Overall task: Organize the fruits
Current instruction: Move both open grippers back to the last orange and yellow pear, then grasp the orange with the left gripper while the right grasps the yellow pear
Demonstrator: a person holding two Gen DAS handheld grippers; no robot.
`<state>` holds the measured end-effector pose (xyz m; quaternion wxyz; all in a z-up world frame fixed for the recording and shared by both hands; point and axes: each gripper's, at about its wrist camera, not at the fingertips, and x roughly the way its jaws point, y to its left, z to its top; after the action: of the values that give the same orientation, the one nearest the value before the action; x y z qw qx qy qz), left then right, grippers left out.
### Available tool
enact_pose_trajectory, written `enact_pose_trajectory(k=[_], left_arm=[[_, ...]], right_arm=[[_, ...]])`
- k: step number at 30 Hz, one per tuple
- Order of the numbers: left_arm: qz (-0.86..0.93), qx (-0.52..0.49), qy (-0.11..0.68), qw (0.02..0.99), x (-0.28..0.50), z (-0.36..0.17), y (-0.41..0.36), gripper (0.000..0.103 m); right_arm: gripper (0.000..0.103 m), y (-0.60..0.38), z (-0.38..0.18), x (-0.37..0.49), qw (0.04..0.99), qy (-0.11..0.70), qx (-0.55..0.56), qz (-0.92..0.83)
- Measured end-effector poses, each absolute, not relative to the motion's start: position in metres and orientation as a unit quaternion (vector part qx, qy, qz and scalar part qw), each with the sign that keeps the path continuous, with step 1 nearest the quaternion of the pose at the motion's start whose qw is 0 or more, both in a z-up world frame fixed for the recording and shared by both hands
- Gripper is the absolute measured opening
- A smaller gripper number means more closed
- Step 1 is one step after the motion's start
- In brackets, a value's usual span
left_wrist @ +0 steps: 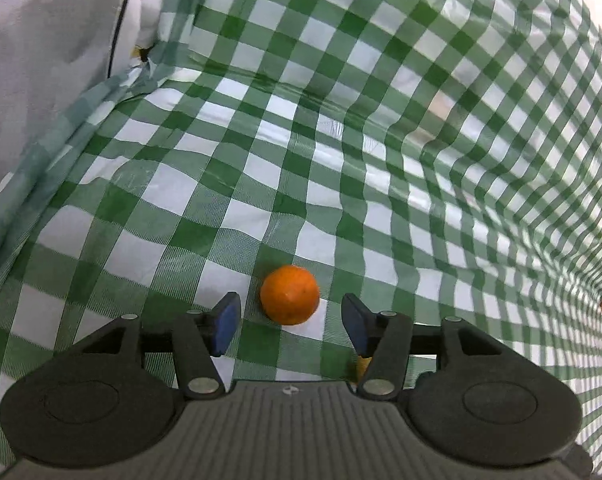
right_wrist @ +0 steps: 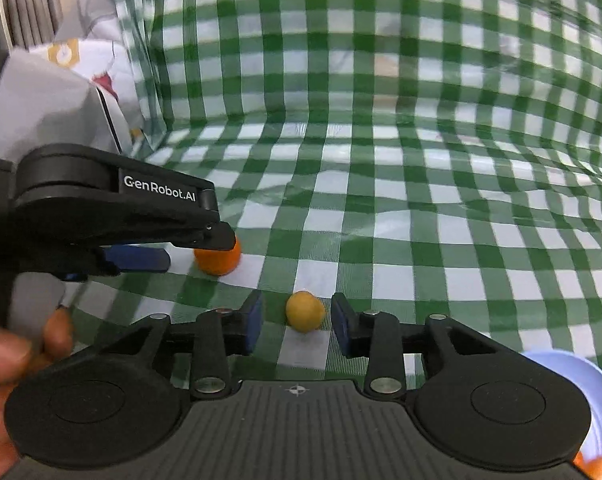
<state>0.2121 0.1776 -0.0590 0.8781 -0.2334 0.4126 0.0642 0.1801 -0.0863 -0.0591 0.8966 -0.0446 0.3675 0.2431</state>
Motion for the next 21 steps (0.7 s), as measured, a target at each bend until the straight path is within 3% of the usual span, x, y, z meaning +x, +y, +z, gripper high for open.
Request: enact_pose_trajectory(k=[6, 7, 9, 15, 16, 21], left_arm=[[0.052, -0.209, 0.432, 0.876, 0.225, -0.075, 0.171, 0.059], [0.053, -0.205, 0.433, 0.876, 0.225, -0.076, 0.17, 0.059], [0.055, -0.193, 0.431, 0.88, 0.225, -0.076, 0.167, 0.038], [0.076, -0.157, 0.436, 0.883, 0.221, -0.067, 0.163, 0.038], [0.076, -0.148, 0.438, 0.883, 0.22, -0.067, 0.161, 0.038], [0.079, -0.118, 0.456, 0.879, 0.223, -0.072, 0.157, 0.039]], right_arm=[[0.038, -0.07, -0.071, 0.197, 0.876, 0.41, -0.062, 0.245], [0.033, -0.068, -0.071, 0.197, 0.876, 0.41, -0.066, 0.245], [0.024, -0.068, -0.072, 0.196, 0.877, 0.407, -0.071, 0.245], [0.022, -0.08, -0.058, 0.188, 0.888, 0.393, -0.052, 0.233], [0.017, -0.08, -0.057, 0.188, 0.888, 0.394, -0.052, 0.231], [0.018, -0.075, -0.066, 0.191, 0.88, 0.416, -0.072, 0.217]])
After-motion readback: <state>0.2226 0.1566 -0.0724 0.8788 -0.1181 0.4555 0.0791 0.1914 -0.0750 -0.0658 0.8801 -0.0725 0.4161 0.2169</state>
